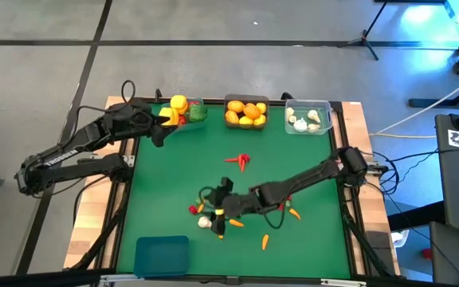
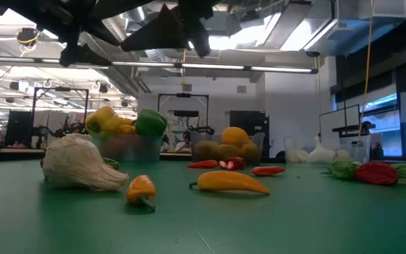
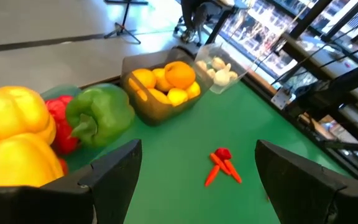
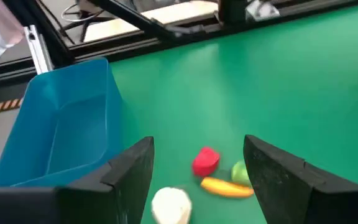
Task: Sort produce into baskets
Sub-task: Put the white garlic into the transparent bin
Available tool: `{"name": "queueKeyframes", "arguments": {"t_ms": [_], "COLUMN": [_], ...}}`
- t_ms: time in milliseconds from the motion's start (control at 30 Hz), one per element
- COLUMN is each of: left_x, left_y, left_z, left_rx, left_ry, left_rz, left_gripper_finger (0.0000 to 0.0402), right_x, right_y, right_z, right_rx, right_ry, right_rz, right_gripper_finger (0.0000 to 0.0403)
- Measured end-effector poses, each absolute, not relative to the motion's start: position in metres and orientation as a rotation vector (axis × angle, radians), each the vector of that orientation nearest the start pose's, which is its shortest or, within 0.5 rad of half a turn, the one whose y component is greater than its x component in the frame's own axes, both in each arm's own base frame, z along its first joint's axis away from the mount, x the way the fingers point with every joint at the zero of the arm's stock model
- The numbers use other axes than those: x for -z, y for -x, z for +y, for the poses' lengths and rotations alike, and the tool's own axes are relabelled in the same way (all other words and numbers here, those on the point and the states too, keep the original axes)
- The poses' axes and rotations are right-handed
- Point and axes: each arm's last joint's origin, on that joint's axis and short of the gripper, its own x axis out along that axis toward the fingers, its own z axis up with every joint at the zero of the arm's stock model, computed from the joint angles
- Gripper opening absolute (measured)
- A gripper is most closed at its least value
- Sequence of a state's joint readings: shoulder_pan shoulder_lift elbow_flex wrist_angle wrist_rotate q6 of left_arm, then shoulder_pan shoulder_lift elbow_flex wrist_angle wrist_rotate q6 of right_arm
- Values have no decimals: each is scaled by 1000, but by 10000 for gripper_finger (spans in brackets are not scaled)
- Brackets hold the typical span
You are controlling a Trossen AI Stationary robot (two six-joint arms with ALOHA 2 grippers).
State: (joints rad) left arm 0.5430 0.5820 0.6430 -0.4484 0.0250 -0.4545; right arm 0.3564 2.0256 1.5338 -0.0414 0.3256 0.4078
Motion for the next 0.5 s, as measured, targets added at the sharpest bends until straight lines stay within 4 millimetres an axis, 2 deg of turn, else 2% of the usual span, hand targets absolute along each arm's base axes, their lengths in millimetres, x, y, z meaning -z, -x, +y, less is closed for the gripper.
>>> {"name": "queueKeyframes", "arguments": {"t_ms": [300, 500], "left_x": [-282, -280], "left_y": [-110, -109], "left_z": [66, 65], "left_rx": [-599, -606], "left_ry": [554, 569], "left_rz": [305, 335], "left_gripper_finger": [309, 309], "right_x": [-190, -151], "right_y": [-430, -433], "right_z": [192, 200], "right_rx": [178, 169], "right_ry": [-331, -410], "right_rz": [541, 640], "right_gripper_finger": [243, 243]}}
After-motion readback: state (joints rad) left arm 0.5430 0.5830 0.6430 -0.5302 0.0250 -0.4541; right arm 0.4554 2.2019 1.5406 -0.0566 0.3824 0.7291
